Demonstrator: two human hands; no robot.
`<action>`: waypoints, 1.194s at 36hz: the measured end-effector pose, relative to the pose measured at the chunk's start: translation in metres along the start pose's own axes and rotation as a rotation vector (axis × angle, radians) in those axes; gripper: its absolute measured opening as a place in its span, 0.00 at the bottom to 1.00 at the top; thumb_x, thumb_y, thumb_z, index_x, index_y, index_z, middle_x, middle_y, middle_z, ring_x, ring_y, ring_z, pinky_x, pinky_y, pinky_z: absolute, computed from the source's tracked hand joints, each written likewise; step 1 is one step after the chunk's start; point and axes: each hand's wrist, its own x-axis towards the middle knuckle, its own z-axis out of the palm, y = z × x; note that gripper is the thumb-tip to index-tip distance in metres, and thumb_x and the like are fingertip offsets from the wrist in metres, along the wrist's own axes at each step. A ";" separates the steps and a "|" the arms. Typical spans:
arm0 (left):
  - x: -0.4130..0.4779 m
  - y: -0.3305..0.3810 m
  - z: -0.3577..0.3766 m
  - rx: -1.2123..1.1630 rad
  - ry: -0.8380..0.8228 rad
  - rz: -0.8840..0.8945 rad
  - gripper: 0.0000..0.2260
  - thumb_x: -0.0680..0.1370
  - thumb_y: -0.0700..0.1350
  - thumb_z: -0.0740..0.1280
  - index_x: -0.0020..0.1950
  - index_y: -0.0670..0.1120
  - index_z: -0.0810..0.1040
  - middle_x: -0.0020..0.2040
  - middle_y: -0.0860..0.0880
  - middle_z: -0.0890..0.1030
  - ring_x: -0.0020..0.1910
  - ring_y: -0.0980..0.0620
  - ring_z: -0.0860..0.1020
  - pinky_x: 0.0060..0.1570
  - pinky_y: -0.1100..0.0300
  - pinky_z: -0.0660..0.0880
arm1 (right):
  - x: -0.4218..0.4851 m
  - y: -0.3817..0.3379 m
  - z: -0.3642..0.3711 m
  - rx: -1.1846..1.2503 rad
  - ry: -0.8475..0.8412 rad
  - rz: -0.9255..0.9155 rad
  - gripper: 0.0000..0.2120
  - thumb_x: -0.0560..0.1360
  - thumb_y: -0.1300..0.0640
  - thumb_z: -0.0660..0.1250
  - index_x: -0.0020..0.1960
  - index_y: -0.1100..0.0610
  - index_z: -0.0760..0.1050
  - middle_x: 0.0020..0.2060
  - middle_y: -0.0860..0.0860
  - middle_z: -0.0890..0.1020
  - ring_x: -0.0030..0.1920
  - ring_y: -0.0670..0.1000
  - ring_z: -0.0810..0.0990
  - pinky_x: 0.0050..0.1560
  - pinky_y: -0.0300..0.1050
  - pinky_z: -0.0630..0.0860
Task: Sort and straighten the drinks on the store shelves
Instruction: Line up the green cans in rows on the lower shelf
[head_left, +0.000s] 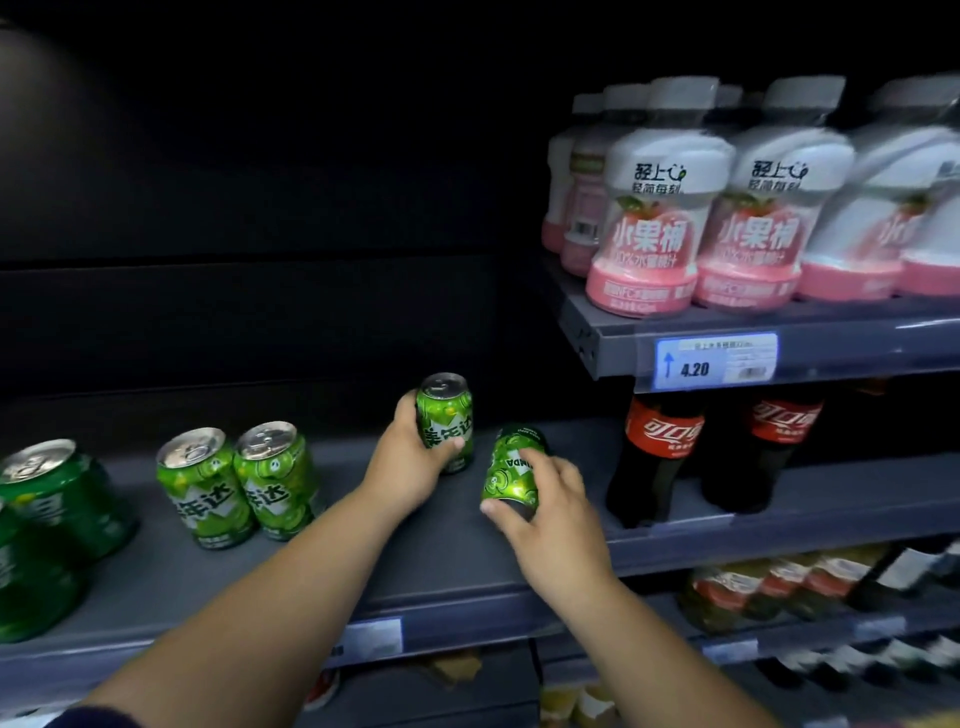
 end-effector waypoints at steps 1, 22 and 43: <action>0.001 -0.001 0.000 -0.018 0.000 -0.007 0.31 0.73 0.45 0.76 0.72 0.52 0.65 0.59 0.52 0.80 0.58 0.52 0.79 0.62 0.51 0.75 | 0.000 0.001 -0.001 0.027 0.000 -0.011 0.32 0.73 0.37 0.69 0.74 0.42 0.64 0.70 0.44 0.66 0.64 0.53 0.73 0.62 0.51 0.74; -0.095 -0.011 -0.045 -0.042 0.068 0.006 0.30 0.71 0.42 0.78 0.65 0.62 0.69 0.57 0.62 0.81 0.57 0.64 0.79 0.62 0.55 0.76 | 0.011 -0.024 -0.029 0.322 -0.091 -0.285 0.20 0.71 0.52 0.77 0.55 0.34 0.73 0.54 0.35 0.77 0.56 0.33 0.75 0.53 0.30 0.72; -0.157 -0.046 -0.141 -0.041 0.152 -0.001 0.31 0.71 0.37 0.77 0.64 0.63 0.69 0.56 0.67 0.81 0.58 0.66 0.78 0.54 0.70 0.75 | -0.041 -0.093 0.050 0.496 -0.277 -0.318 0.38 0.69 0.60 0.79 0.58 0.23 0.65 0.57 0.25 0.74 0.61 0.33 0.75 0.59 0.34 0.74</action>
